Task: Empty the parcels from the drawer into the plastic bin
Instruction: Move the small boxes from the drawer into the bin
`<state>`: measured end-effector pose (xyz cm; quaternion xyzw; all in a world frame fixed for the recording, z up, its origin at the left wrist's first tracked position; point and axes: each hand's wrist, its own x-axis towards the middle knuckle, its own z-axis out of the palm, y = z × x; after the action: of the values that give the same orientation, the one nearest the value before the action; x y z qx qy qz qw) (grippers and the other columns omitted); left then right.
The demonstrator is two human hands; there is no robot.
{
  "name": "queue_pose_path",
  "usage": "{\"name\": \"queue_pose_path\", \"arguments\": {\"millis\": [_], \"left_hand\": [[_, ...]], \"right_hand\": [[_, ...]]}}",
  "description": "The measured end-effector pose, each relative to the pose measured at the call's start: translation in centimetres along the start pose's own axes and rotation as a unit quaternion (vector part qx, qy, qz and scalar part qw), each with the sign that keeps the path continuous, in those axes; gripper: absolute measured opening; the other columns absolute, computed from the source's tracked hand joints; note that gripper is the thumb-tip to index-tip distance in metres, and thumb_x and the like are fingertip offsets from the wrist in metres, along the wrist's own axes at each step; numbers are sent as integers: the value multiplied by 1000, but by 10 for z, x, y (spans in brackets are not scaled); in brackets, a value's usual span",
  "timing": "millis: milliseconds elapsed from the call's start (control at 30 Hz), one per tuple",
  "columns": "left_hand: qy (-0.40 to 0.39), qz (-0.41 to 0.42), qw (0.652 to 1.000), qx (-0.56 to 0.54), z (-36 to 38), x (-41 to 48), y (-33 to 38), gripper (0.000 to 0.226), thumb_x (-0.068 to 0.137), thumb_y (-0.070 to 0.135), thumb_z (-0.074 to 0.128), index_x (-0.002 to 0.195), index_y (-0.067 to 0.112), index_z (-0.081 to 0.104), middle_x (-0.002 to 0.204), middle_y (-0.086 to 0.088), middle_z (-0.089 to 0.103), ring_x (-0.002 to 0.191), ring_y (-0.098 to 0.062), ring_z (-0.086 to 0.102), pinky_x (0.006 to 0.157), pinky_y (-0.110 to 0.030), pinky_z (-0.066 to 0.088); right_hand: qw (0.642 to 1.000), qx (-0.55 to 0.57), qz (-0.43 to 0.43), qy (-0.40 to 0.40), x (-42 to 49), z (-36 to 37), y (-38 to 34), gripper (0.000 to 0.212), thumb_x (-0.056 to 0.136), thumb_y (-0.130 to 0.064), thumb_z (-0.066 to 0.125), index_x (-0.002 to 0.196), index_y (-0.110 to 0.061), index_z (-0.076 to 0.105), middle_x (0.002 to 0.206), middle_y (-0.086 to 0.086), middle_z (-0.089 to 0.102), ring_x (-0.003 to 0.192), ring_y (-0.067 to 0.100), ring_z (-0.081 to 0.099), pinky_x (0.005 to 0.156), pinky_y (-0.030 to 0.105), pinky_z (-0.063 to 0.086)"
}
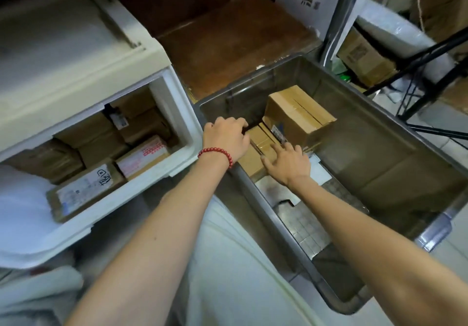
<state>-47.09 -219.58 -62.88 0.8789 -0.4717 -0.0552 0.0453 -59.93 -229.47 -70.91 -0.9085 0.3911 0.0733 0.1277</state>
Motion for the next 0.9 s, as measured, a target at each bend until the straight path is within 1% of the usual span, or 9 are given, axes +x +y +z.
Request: {"name": "queue_pose_path", "arguments": {"millis": [100, 267, 333, 500, 567, 633, 700, 767, 900], "left_hand": [[19, -38, 999, 7, -9, -29, -16, 36, 96, 40, 46, 128, 27, 53, 124, -1, 60, 116, -24, 51, 94, -40, 41], [46, -136, 990, -3, -23, -78, -65, 34, 93, 40, 46, 124, 29, 57, 121, -1, 63, 114, -25, 52, 93, -40, 40], [39, -170, 985, -14, -27, -103, -91, 34, 93, 40, 48, 124, 29, 56, 122, 0, 61, 117, -25, 51, 93, -39, 40], [7, -280, 959, -38, -24, -158, -162, 40, 91, 38, 49, 129, 26, 52, 124, -6, 60, 116, -29, 52, 91, -40, 46], [3, -305, 951, -46, -21, -172, -182, 43, 91, 39, 49, 132, 25, 50, 128, -7, 59, 117, -29, 52, 91, -40, 47], [-14, -328, 944, -40, -18, -178, -196, 47, 94, 40, 47, 138, 25, 45, 134, -7, 54, 122, -30, 48, 92, -37, 45], [-27, -329, 944, -24, -12, -179, -204, 50, 95, 41, 47, 142, 25, 41, 137, -7, 52, 124, -30, 46, 91, -38, 43], [-33, -323, 946, -18, -3, -174, -212, 51, 94, 43, 47, 141, 24, 41, 137, -8, 52, 124, -30, 46, 91, -39, 43], [-48, -318, 947, -20, 14, -155, -226, 56, 93, 48, 48, 141, 21, 40, 140, -8, 48, 128, -30, 42, 96, -43, 41]], "right_hand": [[997, 7, -45, 54, -3, -30, -18, 58, 97, -58, 31, 145, -26, 38, 143, 7, 46, 127, 29, 44, 100, 39, 39], [978, 47, -167, 113, -14, -61, -74, 48, 100, -51, 34, 141, -29, 43, 140, 2, 50, 128, 24, 45, 102, 40, 43], [968, 61, -213, 118, -23, -64, -100, 47, 99, -51, 36, 139, -29, 46, 138, 1, 51, 126, 22, 46, 101, 39, 43], [936, 10, -343, 79, -40, -52, -167, 49, 97, -48, 45, 139, -23, 48, 134, 5, 52, 124, 25, 45, 99, 38, 39], [938, 19, -340, 61, -37, -49, -189, 52, 95, -46, 49, 140, -20, 47, 134, 8, 50, 125, 28, 44, 100, 38, 38], [954, 51, -296, 24, -31, -43, -207, 55, 95, -46, 49, 142, -17, 43, 140, 12, 45, 130, 31, 39, 105, 38, 35], [963, 40, -264, -19, -22, -31, -221, 59, 95, -46, 49, 145, -16, 38, 145, 13, 40, 134, 32, 34, 107, 41, 33], [967, 25, -247, -49, -16, -19, -229, 62, 95, -47, 48, 146, -15, 35, 147, 14, 36, 135, 34, 32, 108, 42, 32], [974, 27, -217, -62, 0, -7, -238, 64, 96, -50, 45, 146, -12, 33, 147, 16, 35, 135, 35, 32, 108, 44, 31]]}}
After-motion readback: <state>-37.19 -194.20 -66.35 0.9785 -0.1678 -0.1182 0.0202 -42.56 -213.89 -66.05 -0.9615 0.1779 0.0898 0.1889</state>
